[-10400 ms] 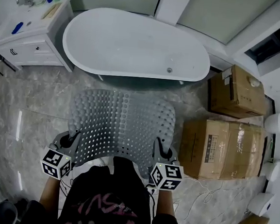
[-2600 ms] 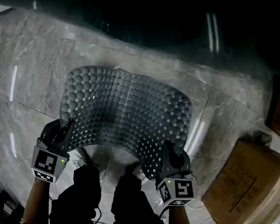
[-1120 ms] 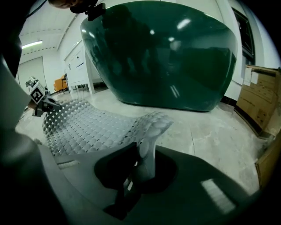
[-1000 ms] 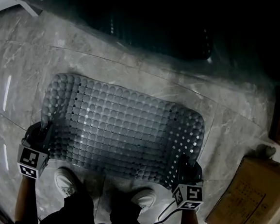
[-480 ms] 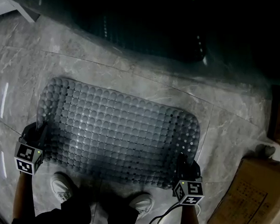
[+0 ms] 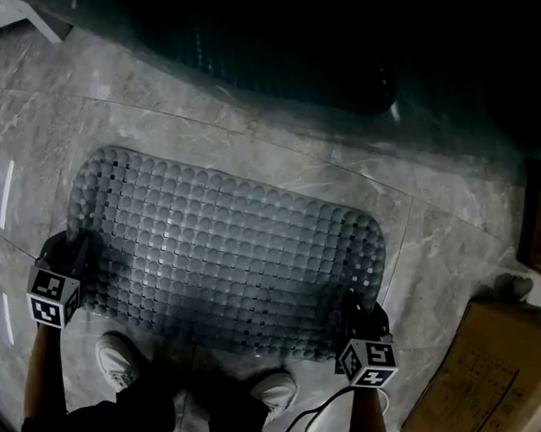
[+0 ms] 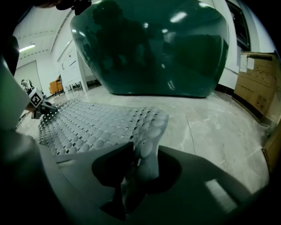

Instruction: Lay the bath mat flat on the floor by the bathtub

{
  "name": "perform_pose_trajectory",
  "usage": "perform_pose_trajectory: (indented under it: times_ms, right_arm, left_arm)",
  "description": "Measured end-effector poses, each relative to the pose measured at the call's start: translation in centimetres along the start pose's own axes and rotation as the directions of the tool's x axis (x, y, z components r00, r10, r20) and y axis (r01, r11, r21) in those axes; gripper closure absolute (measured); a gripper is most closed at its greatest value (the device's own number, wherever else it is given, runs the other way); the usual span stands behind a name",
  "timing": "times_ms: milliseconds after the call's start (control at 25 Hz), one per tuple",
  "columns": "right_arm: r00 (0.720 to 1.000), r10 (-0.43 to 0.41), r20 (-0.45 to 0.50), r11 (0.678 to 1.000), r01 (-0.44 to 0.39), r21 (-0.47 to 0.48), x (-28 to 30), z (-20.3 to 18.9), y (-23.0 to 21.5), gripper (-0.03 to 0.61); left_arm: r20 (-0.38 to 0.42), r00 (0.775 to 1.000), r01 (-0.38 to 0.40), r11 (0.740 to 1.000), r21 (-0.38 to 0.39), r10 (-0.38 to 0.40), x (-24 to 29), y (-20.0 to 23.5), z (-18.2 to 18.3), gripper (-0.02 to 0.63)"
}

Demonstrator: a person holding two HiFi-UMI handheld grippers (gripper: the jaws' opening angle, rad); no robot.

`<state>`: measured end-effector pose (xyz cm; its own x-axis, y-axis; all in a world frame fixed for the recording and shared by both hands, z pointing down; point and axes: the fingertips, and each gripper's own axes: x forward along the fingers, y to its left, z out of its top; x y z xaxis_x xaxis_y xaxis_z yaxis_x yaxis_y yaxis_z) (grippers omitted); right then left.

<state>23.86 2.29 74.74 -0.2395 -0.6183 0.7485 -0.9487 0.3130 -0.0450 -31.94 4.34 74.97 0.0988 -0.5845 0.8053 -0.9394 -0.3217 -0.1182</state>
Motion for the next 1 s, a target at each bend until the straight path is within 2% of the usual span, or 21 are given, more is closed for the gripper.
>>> perform_pose_trajectory:
  times_ms: [240,480,720,1000]
  right_arm:
    - [1.0,-0.014,0.007,0.999,0.014,0.039,0.3,-0.4,-0.4,0.454]
    - [0.999,-0.045,0.017,0.995,0.043,0.093,0.0,-0.6,-1.3,0.402]
    - [0.999,-0.052,0.018,0.996,0.05,0.069,-0.5,-0.6,-1.8,0.359]
    - [0.998,-0.066,0.017,0.995,0.065,0.075,-0.9,-0.9,-2.2,0.342]
  left_arm:
    - [-0.016,1.0,-0.002,1.0,0.014,0.002,0.3,0.2,-0.6,0.551]
    - [-0.022,1.0,0.001,1.0,-0.021,-0.002,0.3,0.4,-1.0,0.506]
    - [-0.018,0.999,-0.03,1.0,0.003,0.031,0.1,1.4,-0.8,0.451]
    - [-0.026,0.998,-0.048,0.999,0.007,0.048,-0.1,2.1,-1.2,0.4]
